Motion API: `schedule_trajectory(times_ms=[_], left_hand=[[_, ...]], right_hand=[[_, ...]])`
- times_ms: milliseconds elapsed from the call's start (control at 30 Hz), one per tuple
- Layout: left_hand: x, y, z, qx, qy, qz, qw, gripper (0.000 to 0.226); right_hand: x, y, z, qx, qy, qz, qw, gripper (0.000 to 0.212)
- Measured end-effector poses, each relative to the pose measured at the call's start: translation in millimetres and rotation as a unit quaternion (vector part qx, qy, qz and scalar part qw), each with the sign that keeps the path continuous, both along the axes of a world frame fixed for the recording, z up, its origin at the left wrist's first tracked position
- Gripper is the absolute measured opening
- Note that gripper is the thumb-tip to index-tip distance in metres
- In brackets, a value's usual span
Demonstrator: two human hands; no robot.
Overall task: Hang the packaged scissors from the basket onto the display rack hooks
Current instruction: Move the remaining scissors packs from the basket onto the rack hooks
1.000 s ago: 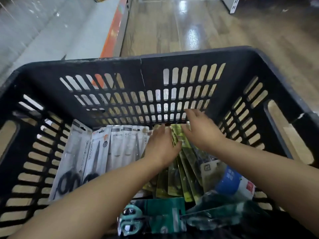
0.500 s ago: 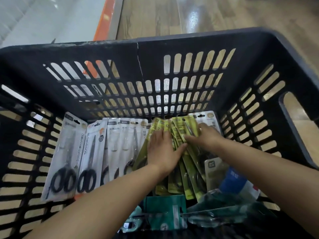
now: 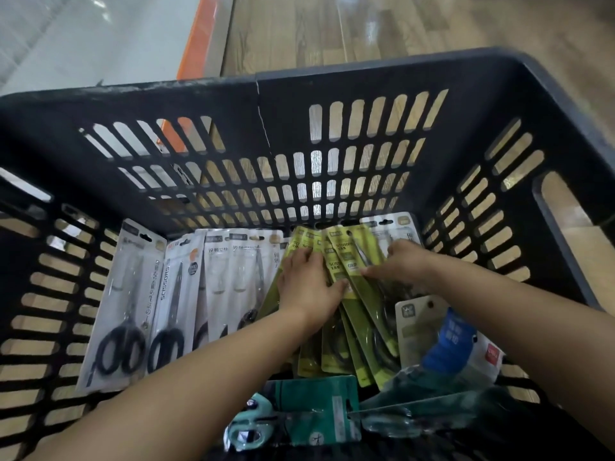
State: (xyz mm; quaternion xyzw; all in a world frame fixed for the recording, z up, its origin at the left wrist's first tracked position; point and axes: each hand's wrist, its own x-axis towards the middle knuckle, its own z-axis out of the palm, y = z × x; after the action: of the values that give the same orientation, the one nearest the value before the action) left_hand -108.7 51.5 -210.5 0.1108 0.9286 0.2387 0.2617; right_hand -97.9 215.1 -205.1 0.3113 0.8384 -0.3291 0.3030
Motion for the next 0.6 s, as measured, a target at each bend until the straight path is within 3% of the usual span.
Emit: schedule_trajectory(times_ms=[167, 233, 333, 433, 500, 600], left_hand=[[-5, -2, 7, -0.018, -0.013, 0.053, 0.998, 0.049], [-11, -6, 12, 0.054, -0.065, 0.101, 0.991, 0.048], [-24, -21, 19, 0.143, -0.130, 0.184, 0.964, 0.051], [-35, -43, 21, 0.215, -0.177, 0.289, 0.916, 0.035], [-38, -53, 20, 0.241, -0.202, 0.336, 0.888, 0.041], [-40, -58, 15, 0.235, -0.219, 0.349, 0.880, 0.051]], right_hand=[[-1, 1, 3, -0.042, 0.006, -0.042, 0.998, 0.079], [-3, 0, 4, -0.063, 0.013, -0.073, 0.995, 0.084], [-3, -3, 6, -0.108, 0.021, -0.108, 0.988, 0.088], [-1, -11, 6, -0.115, 0.030, -0.121, 0.986, 0.093], [-1, -18, 4, -0.129, 0.031, -0.123, 0.984, 0.092], [-2, -28, 4, -0.121, 0.025, -0.114, 0.986, 0.082]])
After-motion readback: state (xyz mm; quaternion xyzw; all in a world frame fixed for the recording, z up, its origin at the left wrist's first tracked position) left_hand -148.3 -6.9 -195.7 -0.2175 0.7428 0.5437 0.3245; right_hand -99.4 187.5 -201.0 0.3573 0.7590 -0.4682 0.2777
